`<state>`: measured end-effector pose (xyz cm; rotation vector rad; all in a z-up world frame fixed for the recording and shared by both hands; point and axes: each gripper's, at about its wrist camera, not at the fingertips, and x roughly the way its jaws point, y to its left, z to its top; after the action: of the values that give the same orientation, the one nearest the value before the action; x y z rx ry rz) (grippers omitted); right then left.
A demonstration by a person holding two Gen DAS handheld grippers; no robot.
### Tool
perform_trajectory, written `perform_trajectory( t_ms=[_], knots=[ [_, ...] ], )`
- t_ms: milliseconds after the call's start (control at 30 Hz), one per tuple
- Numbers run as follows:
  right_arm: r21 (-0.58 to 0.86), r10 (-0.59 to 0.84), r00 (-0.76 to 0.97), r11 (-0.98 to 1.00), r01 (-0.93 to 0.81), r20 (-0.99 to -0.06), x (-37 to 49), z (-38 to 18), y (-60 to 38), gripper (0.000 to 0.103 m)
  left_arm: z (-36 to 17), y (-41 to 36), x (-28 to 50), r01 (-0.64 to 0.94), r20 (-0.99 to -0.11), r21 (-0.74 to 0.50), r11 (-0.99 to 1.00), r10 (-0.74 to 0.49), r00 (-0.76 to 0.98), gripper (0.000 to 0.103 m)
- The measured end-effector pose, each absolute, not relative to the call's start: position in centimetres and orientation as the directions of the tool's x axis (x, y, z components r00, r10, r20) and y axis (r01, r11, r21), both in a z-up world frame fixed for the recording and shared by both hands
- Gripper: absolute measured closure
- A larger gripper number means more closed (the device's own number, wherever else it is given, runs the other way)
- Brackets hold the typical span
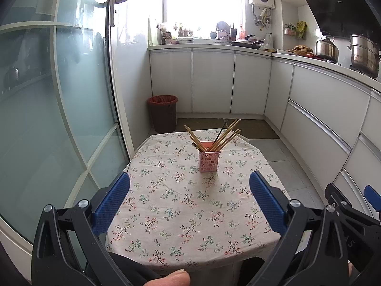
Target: Organize utensils
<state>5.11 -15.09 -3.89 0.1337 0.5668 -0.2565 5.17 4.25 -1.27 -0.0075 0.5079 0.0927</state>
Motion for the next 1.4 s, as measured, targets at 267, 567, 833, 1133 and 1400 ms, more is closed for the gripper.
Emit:
perform_trajectory(
  t_ms=[267, 567, 833, 1133, 1400],
  knots=[
    [0.058, -0.196, 0.81, 0.961, 0.272, -0.552, 5.3, -3.91, -15.31, 0.006, -1.38, 4.32, 5.26, -0.09, -0.489, 0.014, 0.996, 0.085, 0.868, 0.007],
    [0.06, -0.193, 0.81, 0.961, 0.27, -0.553, 5.41, -3.94, -15.3, 0.006, -1.52, 4.48, 5.41, -0.09, -0.491, 0.011, 0.996, 0.083, 0.867, 0.007],
    [0.062, -0.189, 0.811, 0.962, 0.266, -0.554, 5.5, -4.01, -15.2, 0.006, -1.63, 4.16, 5.43, -0.088, -0.494, 0.014, 0.996, 0.084, 0.865, 0.007],
    [0.066, -0.186, 0.81, 0.962, 0.266, -0.555, 5.5, -4.27, -15.01, 0.006, -1.67, 4.03, 5.35, -0.087, -0.494, 0.012, 0.996, 0.082, 0.866, 0.007],
    [0.065, -0.185, 0.81, 0.962, 0.265, -0.557, 5.53, -4.42, -14.81, 0.006, -1.67, 3.97, 5.33, -0.084, -0.494, 0.012, 0.996, 0.078, 0.866, 0.007]
  ],
)
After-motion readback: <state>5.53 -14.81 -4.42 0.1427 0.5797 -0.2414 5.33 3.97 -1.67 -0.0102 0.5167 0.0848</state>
